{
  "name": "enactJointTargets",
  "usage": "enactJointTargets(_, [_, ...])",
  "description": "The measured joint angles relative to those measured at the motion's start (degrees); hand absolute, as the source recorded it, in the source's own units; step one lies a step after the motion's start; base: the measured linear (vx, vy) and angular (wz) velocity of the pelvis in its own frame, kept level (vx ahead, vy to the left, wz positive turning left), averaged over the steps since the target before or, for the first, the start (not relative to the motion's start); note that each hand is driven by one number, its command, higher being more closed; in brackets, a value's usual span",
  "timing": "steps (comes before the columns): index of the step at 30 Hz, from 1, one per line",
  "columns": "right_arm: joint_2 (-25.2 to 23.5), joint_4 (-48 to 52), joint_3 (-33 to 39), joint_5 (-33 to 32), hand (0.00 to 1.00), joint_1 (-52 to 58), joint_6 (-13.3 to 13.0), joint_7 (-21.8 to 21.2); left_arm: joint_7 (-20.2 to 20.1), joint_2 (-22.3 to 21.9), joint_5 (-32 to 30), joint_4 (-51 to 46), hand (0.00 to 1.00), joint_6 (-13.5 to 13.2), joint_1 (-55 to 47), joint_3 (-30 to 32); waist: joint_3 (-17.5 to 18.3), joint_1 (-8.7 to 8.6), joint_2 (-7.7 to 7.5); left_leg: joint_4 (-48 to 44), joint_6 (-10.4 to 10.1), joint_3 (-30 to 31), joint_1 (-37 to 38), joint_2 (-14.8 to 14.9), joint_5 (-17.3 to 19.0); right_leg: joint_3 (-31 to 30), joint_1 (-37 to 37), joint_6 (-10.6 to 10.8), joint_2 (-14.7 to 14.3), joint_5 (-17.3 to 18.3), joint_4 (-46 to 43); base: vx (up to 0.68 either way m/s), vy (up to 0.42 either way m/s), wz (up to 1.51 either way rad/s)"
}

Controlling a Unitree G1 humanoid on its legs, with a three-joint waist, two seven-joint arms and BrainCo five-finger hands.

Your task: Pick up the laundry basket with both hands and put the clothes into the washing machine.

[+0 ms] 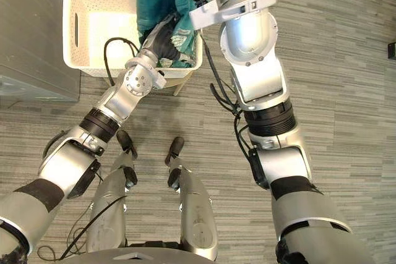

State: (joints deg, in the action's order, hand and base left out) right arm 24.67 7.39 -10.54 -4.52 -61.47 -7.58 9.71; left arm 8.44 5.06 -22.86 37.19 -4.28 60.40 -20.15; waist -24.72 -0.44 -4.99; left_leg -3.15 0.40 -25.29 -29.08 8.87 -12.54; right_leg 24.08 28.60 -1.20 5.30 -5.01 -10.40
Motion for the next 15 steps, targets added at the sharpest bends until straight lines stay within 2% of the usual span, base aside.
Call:
enactJointTargets(3, [-0.04, 0.01, 0.08, -2.89, 1.0, 0.0, 0.45, -0.59, -0.03, -0.93, 0.25, -0.34, 0.0, 0.14, -1.27, 0.83, 0.0, -0.08, 0.0, 0.99, 0.25, 0.08, 0.76, -0.54, -0.58, 0.03, -0.67, 0.85, 0.18, -0.62, 0.28, -0.04, -0.055, 0.03])
enactJointTargets(4, [-0.4, 0.01, 0.22, -3.06, 1.0, 0.0, 0.46, -0.73, -0.05, -1.77, 0.46, -0.57, 1.0, 0.15, -1.61, 1.82, 0.0, -0.13, 0.0, 1.83, 0.65, 0.14, 1.2, -0.87, -0.96, 0.04, -0.82, 1.03, 0.28, -0.75, 0.29, -0.03, -0.053, 0.04])
enactJointTargets(9, [-3.8, 0.05, 2.61, -5.04, 1.0, 0.0, 0.47, -0.78, 0.2, -3.9, 7.54, -0.81, 1.0, 0.16, -1.56, 4.44, 0.0, -0.34, 0.0, 2.43, 0.91, 0.26, 1.45, -1.38, -1.25, 0.1, -1.05, 1.2, 0.45, -0.98, 0.62, -0.04, -0.053, 0.03])
enactJointTargets(15, [-6.7, 4.3, 3.17, -8.38, 1.0, 0.27, 0.35, 0.9, 1.69, -5.5, 23.64, -0.16, 1.0, 0.61, -1.53, 6.65, 0.0, -1.17, 0.0, 2.63, 1.15, 0.05, 3.18, -1.54, -0.75, -0.07, -2.8, 1.52, 0.38, -0.97, 1.35, -0.04, -0.042, -0.02])
